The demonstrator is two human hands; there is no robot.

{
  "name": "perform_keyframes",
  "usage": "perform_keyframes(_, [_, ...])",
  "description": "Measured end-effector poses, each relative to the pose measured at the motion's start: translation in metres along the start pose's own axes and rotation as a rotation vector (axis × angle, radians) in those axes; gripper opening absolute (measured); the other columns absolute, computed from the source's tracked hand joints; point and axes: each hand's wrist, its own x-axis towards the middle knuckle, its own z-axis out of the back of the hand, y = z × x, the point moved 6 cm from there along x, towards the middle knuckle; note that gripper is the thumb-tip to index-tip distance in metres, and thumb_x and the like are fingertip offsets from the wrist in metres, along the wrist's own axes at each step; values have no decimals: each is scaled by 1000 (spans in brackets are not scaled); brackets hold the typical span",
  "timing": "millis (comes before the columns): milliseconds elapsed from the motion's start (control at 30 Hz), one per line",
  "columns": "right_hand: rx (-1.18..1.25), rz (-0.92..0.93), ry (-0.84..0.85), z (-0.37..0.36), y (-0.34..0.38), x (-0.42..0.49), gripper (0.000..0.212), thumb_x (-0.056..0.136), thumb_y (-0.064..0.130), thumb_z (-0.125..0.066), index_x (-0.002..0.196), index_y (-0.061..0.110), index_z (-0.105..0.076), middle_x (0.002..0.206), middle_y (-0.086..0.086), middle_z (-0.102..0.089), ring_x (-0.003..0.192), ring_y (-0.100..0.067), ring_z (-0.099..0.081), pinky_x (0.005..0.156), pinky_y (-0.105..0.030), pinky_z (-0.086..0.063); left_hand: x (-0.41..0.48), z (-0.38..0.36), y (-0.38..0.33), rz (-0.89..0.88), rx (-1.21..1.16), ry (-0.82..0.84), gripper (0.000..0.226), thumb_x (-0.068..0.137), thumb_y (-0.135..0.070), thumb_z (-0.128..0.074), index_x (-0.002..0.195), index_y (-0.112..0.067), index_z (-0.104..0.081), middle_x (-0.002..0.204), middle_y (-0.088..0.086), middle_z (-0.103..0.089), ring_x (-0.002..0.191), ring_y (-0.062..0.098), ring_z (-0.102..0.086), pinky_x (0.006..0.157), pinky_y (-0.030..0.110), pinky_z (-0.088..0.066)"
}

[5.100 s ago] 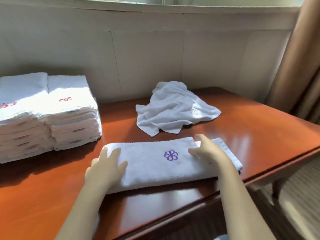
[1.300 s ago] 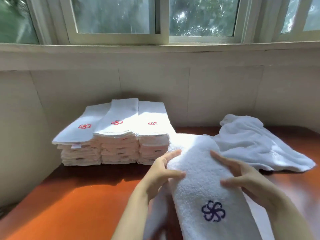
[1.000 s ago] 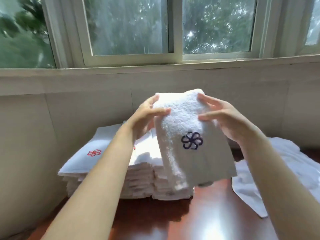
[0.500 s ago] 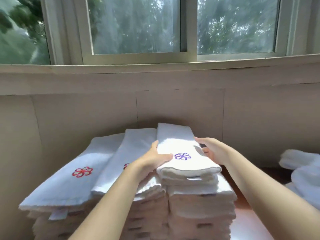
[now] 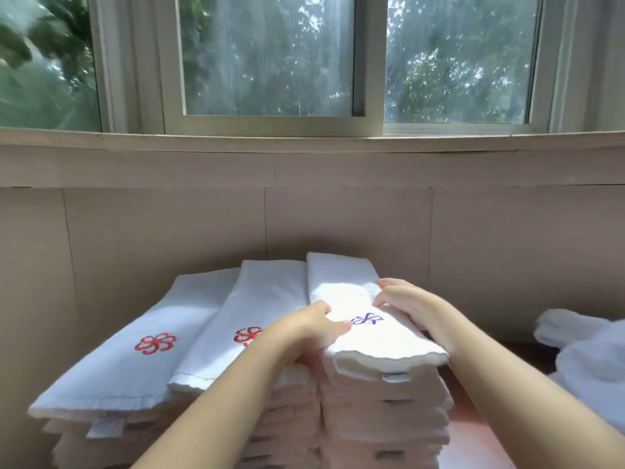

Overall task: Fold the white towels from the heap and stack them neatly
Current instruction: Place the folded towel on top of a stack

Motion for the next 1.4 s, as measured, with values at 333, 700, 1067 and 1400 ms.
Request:
perform_keyframes(333, [-758,317,99,-56,9,-10,54,99,49,-22,151,34,-18,160,2,-8,147,-24,-5,116,-48,-7,-14,-26,-8,-177,751,-158,49,103,-36,-22,144,-10,-29,151,8,-29,137,25,-31,109,43,-28])
perform_keyframes(700, [-620,447,58,-24,-27,-147,60,100,43,-35,152,18,-16,159,-4,-11,145,-20,-12,115,-32,-14,-93,-47,-13,-505,742,-615,36,66,-30,-77,96,-10,-77,100,4,-74,91,17,-72,72,35,-59])
perform_keyframes(1067, [-897,21,81,93,-199,-249,60,95,40,-44,149,29,-21,157,-2,-15,143,-21,-20,113,-35,-24,-151,-149,-80,-544,677,-295,43,81,-20,-53,124,-17,-58,136,8,-49,111,25,-57,86,31,-47])
perform_keyframes(1400, [-861,-163,-218,202,-326,-270,35,93,31,-44,127,28,-45,135,5,-45,132,-18,-37,100,-38,-35,-108,-328,-171,-609,612,-23,51,92,-20,-40,142,-26,-32,147,4,-28,123,26,-44,83,38,-40])
